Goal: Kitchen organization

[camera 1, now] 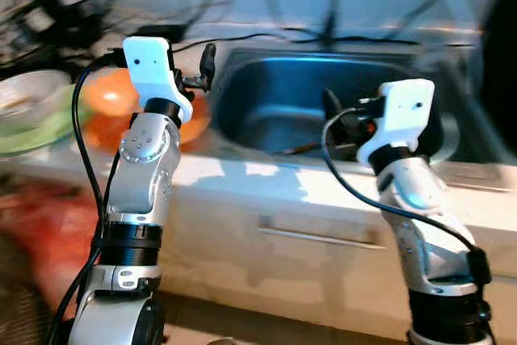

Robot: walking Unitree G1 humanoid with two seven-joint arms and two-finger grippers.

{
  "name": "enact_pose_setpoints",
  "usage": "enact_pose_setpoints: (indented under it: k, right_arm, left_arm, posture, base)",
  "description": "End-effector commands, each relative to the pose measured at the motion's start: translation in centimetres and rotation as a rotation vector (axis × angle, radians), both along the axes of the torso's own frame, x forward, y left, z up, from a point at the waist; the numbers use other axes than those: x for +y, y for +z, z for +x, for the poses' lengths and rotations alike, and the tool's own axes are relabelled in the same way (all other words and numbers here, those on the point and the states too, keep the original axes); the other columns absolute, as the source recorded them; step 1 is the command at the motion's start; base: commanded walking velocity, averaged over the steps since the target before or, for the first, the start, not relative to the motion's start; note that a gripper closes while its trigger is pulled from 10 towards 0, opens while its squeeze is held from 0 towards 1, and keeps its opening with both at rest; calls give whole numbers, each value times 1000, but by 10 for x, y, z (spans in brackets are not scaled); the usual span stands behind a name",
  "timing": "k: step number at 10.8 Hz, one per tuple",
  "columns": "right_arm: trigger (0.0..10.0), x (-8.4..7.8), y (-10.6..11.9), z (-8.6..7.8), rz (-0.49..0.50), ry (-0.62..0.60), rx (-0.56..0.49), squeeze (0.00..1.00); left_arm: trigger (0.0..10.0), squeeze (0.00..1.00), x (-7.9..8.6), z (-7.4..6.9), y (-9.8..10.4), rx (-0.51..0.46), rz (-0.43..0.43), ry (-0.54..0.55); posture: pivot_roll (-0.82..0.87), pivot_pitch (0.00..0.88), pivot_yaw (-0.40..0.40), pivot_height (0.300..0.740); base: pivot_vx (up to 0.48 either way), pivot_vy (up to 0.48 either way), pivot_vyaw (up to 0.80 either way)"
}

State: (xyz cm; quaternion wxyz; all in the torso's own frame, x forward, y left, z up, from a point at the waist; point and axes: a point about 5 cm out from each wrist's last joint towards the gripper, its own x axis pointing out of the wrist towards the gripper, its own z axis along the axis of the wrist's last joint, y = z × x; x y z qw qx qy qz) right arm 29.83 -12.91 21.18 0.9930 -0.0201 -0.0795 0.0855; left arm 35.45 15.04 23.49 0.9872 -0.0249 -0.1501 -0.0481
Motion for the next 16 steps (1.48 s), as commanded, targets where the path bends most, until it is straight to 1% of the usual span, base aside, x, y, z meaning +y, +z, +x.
enact_pose_setpoints:
  k: [1, 2, 7, 9, 11, 13, 14, 16]
  right_arm:
    - [10000, 0, 1, 0, -2, -8, -7, 0]
    - [10000, 0, 1, 1, -1, -10, -8, 0]
    - [10000, -3, 1, 1, -2, -21, -8, 0]
    - [10000, -4, 1, 1, -2, -25, -5, 0]
    - [10000, -4, 1, 1, -3, -26, -8, 0]
    - [10000, -4, 1, 1, -8, -24, -9, 0]
    - [10000, -4, 2, 1, -14, -21, -15, 0]
    - [10000, -4, 4, 1, -20, -19, -23, 0]
  left_arm:
    - [10000, 0, 3, 2, 0, 11, -4, 13]
    - [10000, 0, 2, 2, 1, 6, 13, 10]
    - [10000, 0, -1, 2, 5, -8, 15, -15]
    - [10000, 0, -2, 2, 4, -7, 15, -17]
    - [10000, 0, -3, 3, 3, 2, 11, -20]
    - [10000, 0, 2, 3, 4, 2, 9, 14]
    - [10000, 0, 6, 4, 9, -21, 8, 37]
    - [10000, 0, 9, 4, 13, -36, 13, 53]
  posture:
    - [-2, 0, 92, 740]
    - [-3, 0, 93, 740]
    - [-6, 0, 94, 740]
    - [-6, 0, 94, 740]
    - [-6, 0, 94, 740]
    - [-7, 0, 92, 740]
    - [-7, 0, 91, 740]
    - [-8, 0, 89, 740]
  base:
    - [0, 0, 0]
    - [0, 0, 0]
    - [0, 0, 0]
    - [0, 0, -556]
    - [0, 0, 0]
    - [0, 0, 0]
    - [0, 0, 0]
    - [264, 0, 0]
